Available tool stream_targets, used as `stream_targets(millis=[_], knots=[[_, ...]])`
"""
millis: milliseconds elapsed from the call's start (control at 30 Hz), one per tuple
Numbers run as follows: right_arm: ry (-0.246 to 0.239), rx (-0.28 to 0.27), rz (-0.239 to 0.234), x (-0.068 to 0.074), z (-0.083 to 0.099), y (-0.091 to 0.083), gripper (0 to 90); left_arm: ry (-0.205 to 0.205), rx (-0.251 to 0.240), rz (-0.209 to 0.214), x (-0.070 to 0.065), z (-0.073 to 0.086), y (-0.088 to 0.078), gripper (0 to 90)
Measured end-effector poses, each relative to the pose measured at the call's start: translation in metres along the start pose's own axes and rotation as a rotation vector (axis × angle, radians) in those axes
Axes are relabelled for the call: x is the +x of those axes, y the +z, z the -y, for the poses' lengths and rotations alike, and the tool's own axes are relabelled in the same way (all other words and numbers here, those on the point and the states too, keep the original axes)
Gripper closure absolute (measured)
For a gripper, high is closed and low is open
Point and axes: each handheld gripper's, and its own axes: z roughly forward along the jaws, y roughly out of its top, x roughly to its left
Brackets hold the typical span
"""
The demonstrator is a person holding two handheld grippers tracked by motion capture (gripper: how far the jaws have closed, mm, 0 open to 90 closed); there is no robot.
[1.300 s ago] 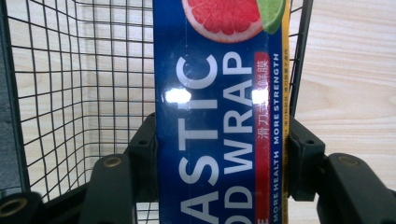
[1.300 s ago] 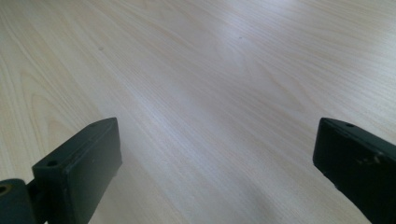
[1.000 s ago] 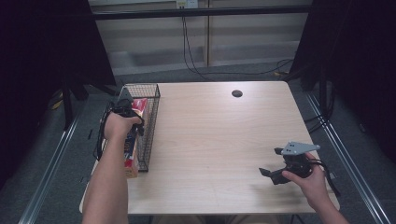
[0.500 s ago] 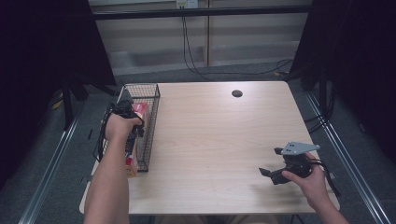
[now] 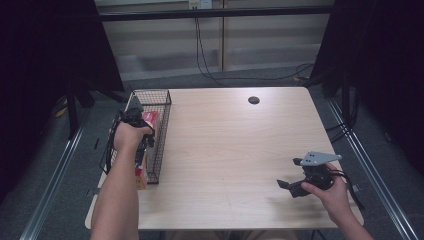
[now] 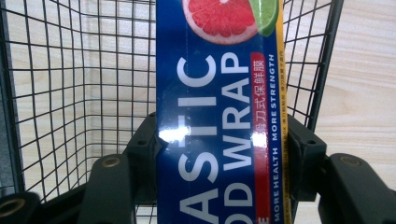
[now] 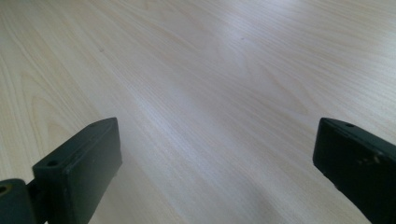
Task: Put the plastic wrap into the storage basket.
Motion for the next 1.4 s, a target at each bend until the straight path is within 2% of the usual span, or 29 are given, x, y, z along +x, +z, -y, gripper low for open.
stream_targets(millis=[67, 100, 233, 467, 567, 633, 733, 833, 933, 1067, 1167, 1400], knots=[[-0.002, 0.000, 0.000, 0.000, 0.000, 0.000, 0.9, -0.006, -0.011, -0.006, -0.001, 0.001, 0.000, 42.2], [-0.003, 0.000, 0.001, 0.000, 0.000, 0.000, 0.9, -0.003, 0.007, 0.004, -0.001, 0.000, -0.001, 42.2], [0.001, -0.002, -0.001, 0.000, 0.000, 0.000, 0.9, 0.017, 0.009, -0.001, -0.004, 0.001, -0.001, 42.2], [0.000, -0.001, -0.001, 0.000, 0.000, 0.000, 0.9, 0.023, -0.006, -0.009, -0.006, 0.002, 0.000, 41.7], [-0.001, 0.000, -0.003, 0.000, 0.000, 0.000, 0.9, 0.013, -0.014, -0.004, -0.006, 0.002, 0.001, 41.2], [0.000, 0.001, -0.005, 0.001, 0.000, 0.000, 0.9, 0.023, -0.005, 0.004, -0.005, 0.002, 0.000, 40.9], [0.002, 0.000, -0.002, 0.001, 0.000, 0.000, 1.0, 0.016, -0.017, 0.008, -0.004, 0.003, -0.001, 40.2], [0.002, -0.003, 0.002, 0.001, 0.000, -0.001, 1.0, 0.027, -0.031, 0.018, -0.003, 0.004, -0.005, 39.5], [0.000, -0.005, 0.001, 0.001, 0.000, -0.001, 1.0, 0.025, -0.045, 0.030, -0.003, 0.005, -0.010, 39.3], [-0.001, -0.006, 0.001, 0.001, 0.000, -0.001, 1.0, 0.058, -0.054, 0.023, -0.004, 0.006, -0.018, 39.2], [-0.004, -0.003, 0.004, 0.001, -0.001, -0.002, 1.0, 0.045, -0.086, 0.029, -0.004, 0.007, -0.024, 39.1], [-0.020, 0.001, 0.002, 0.005, -0.003, 0.000, 0.9, 0.056, -0.162, 0.084, -0.006, 0.012, -0.054, 38.6]])
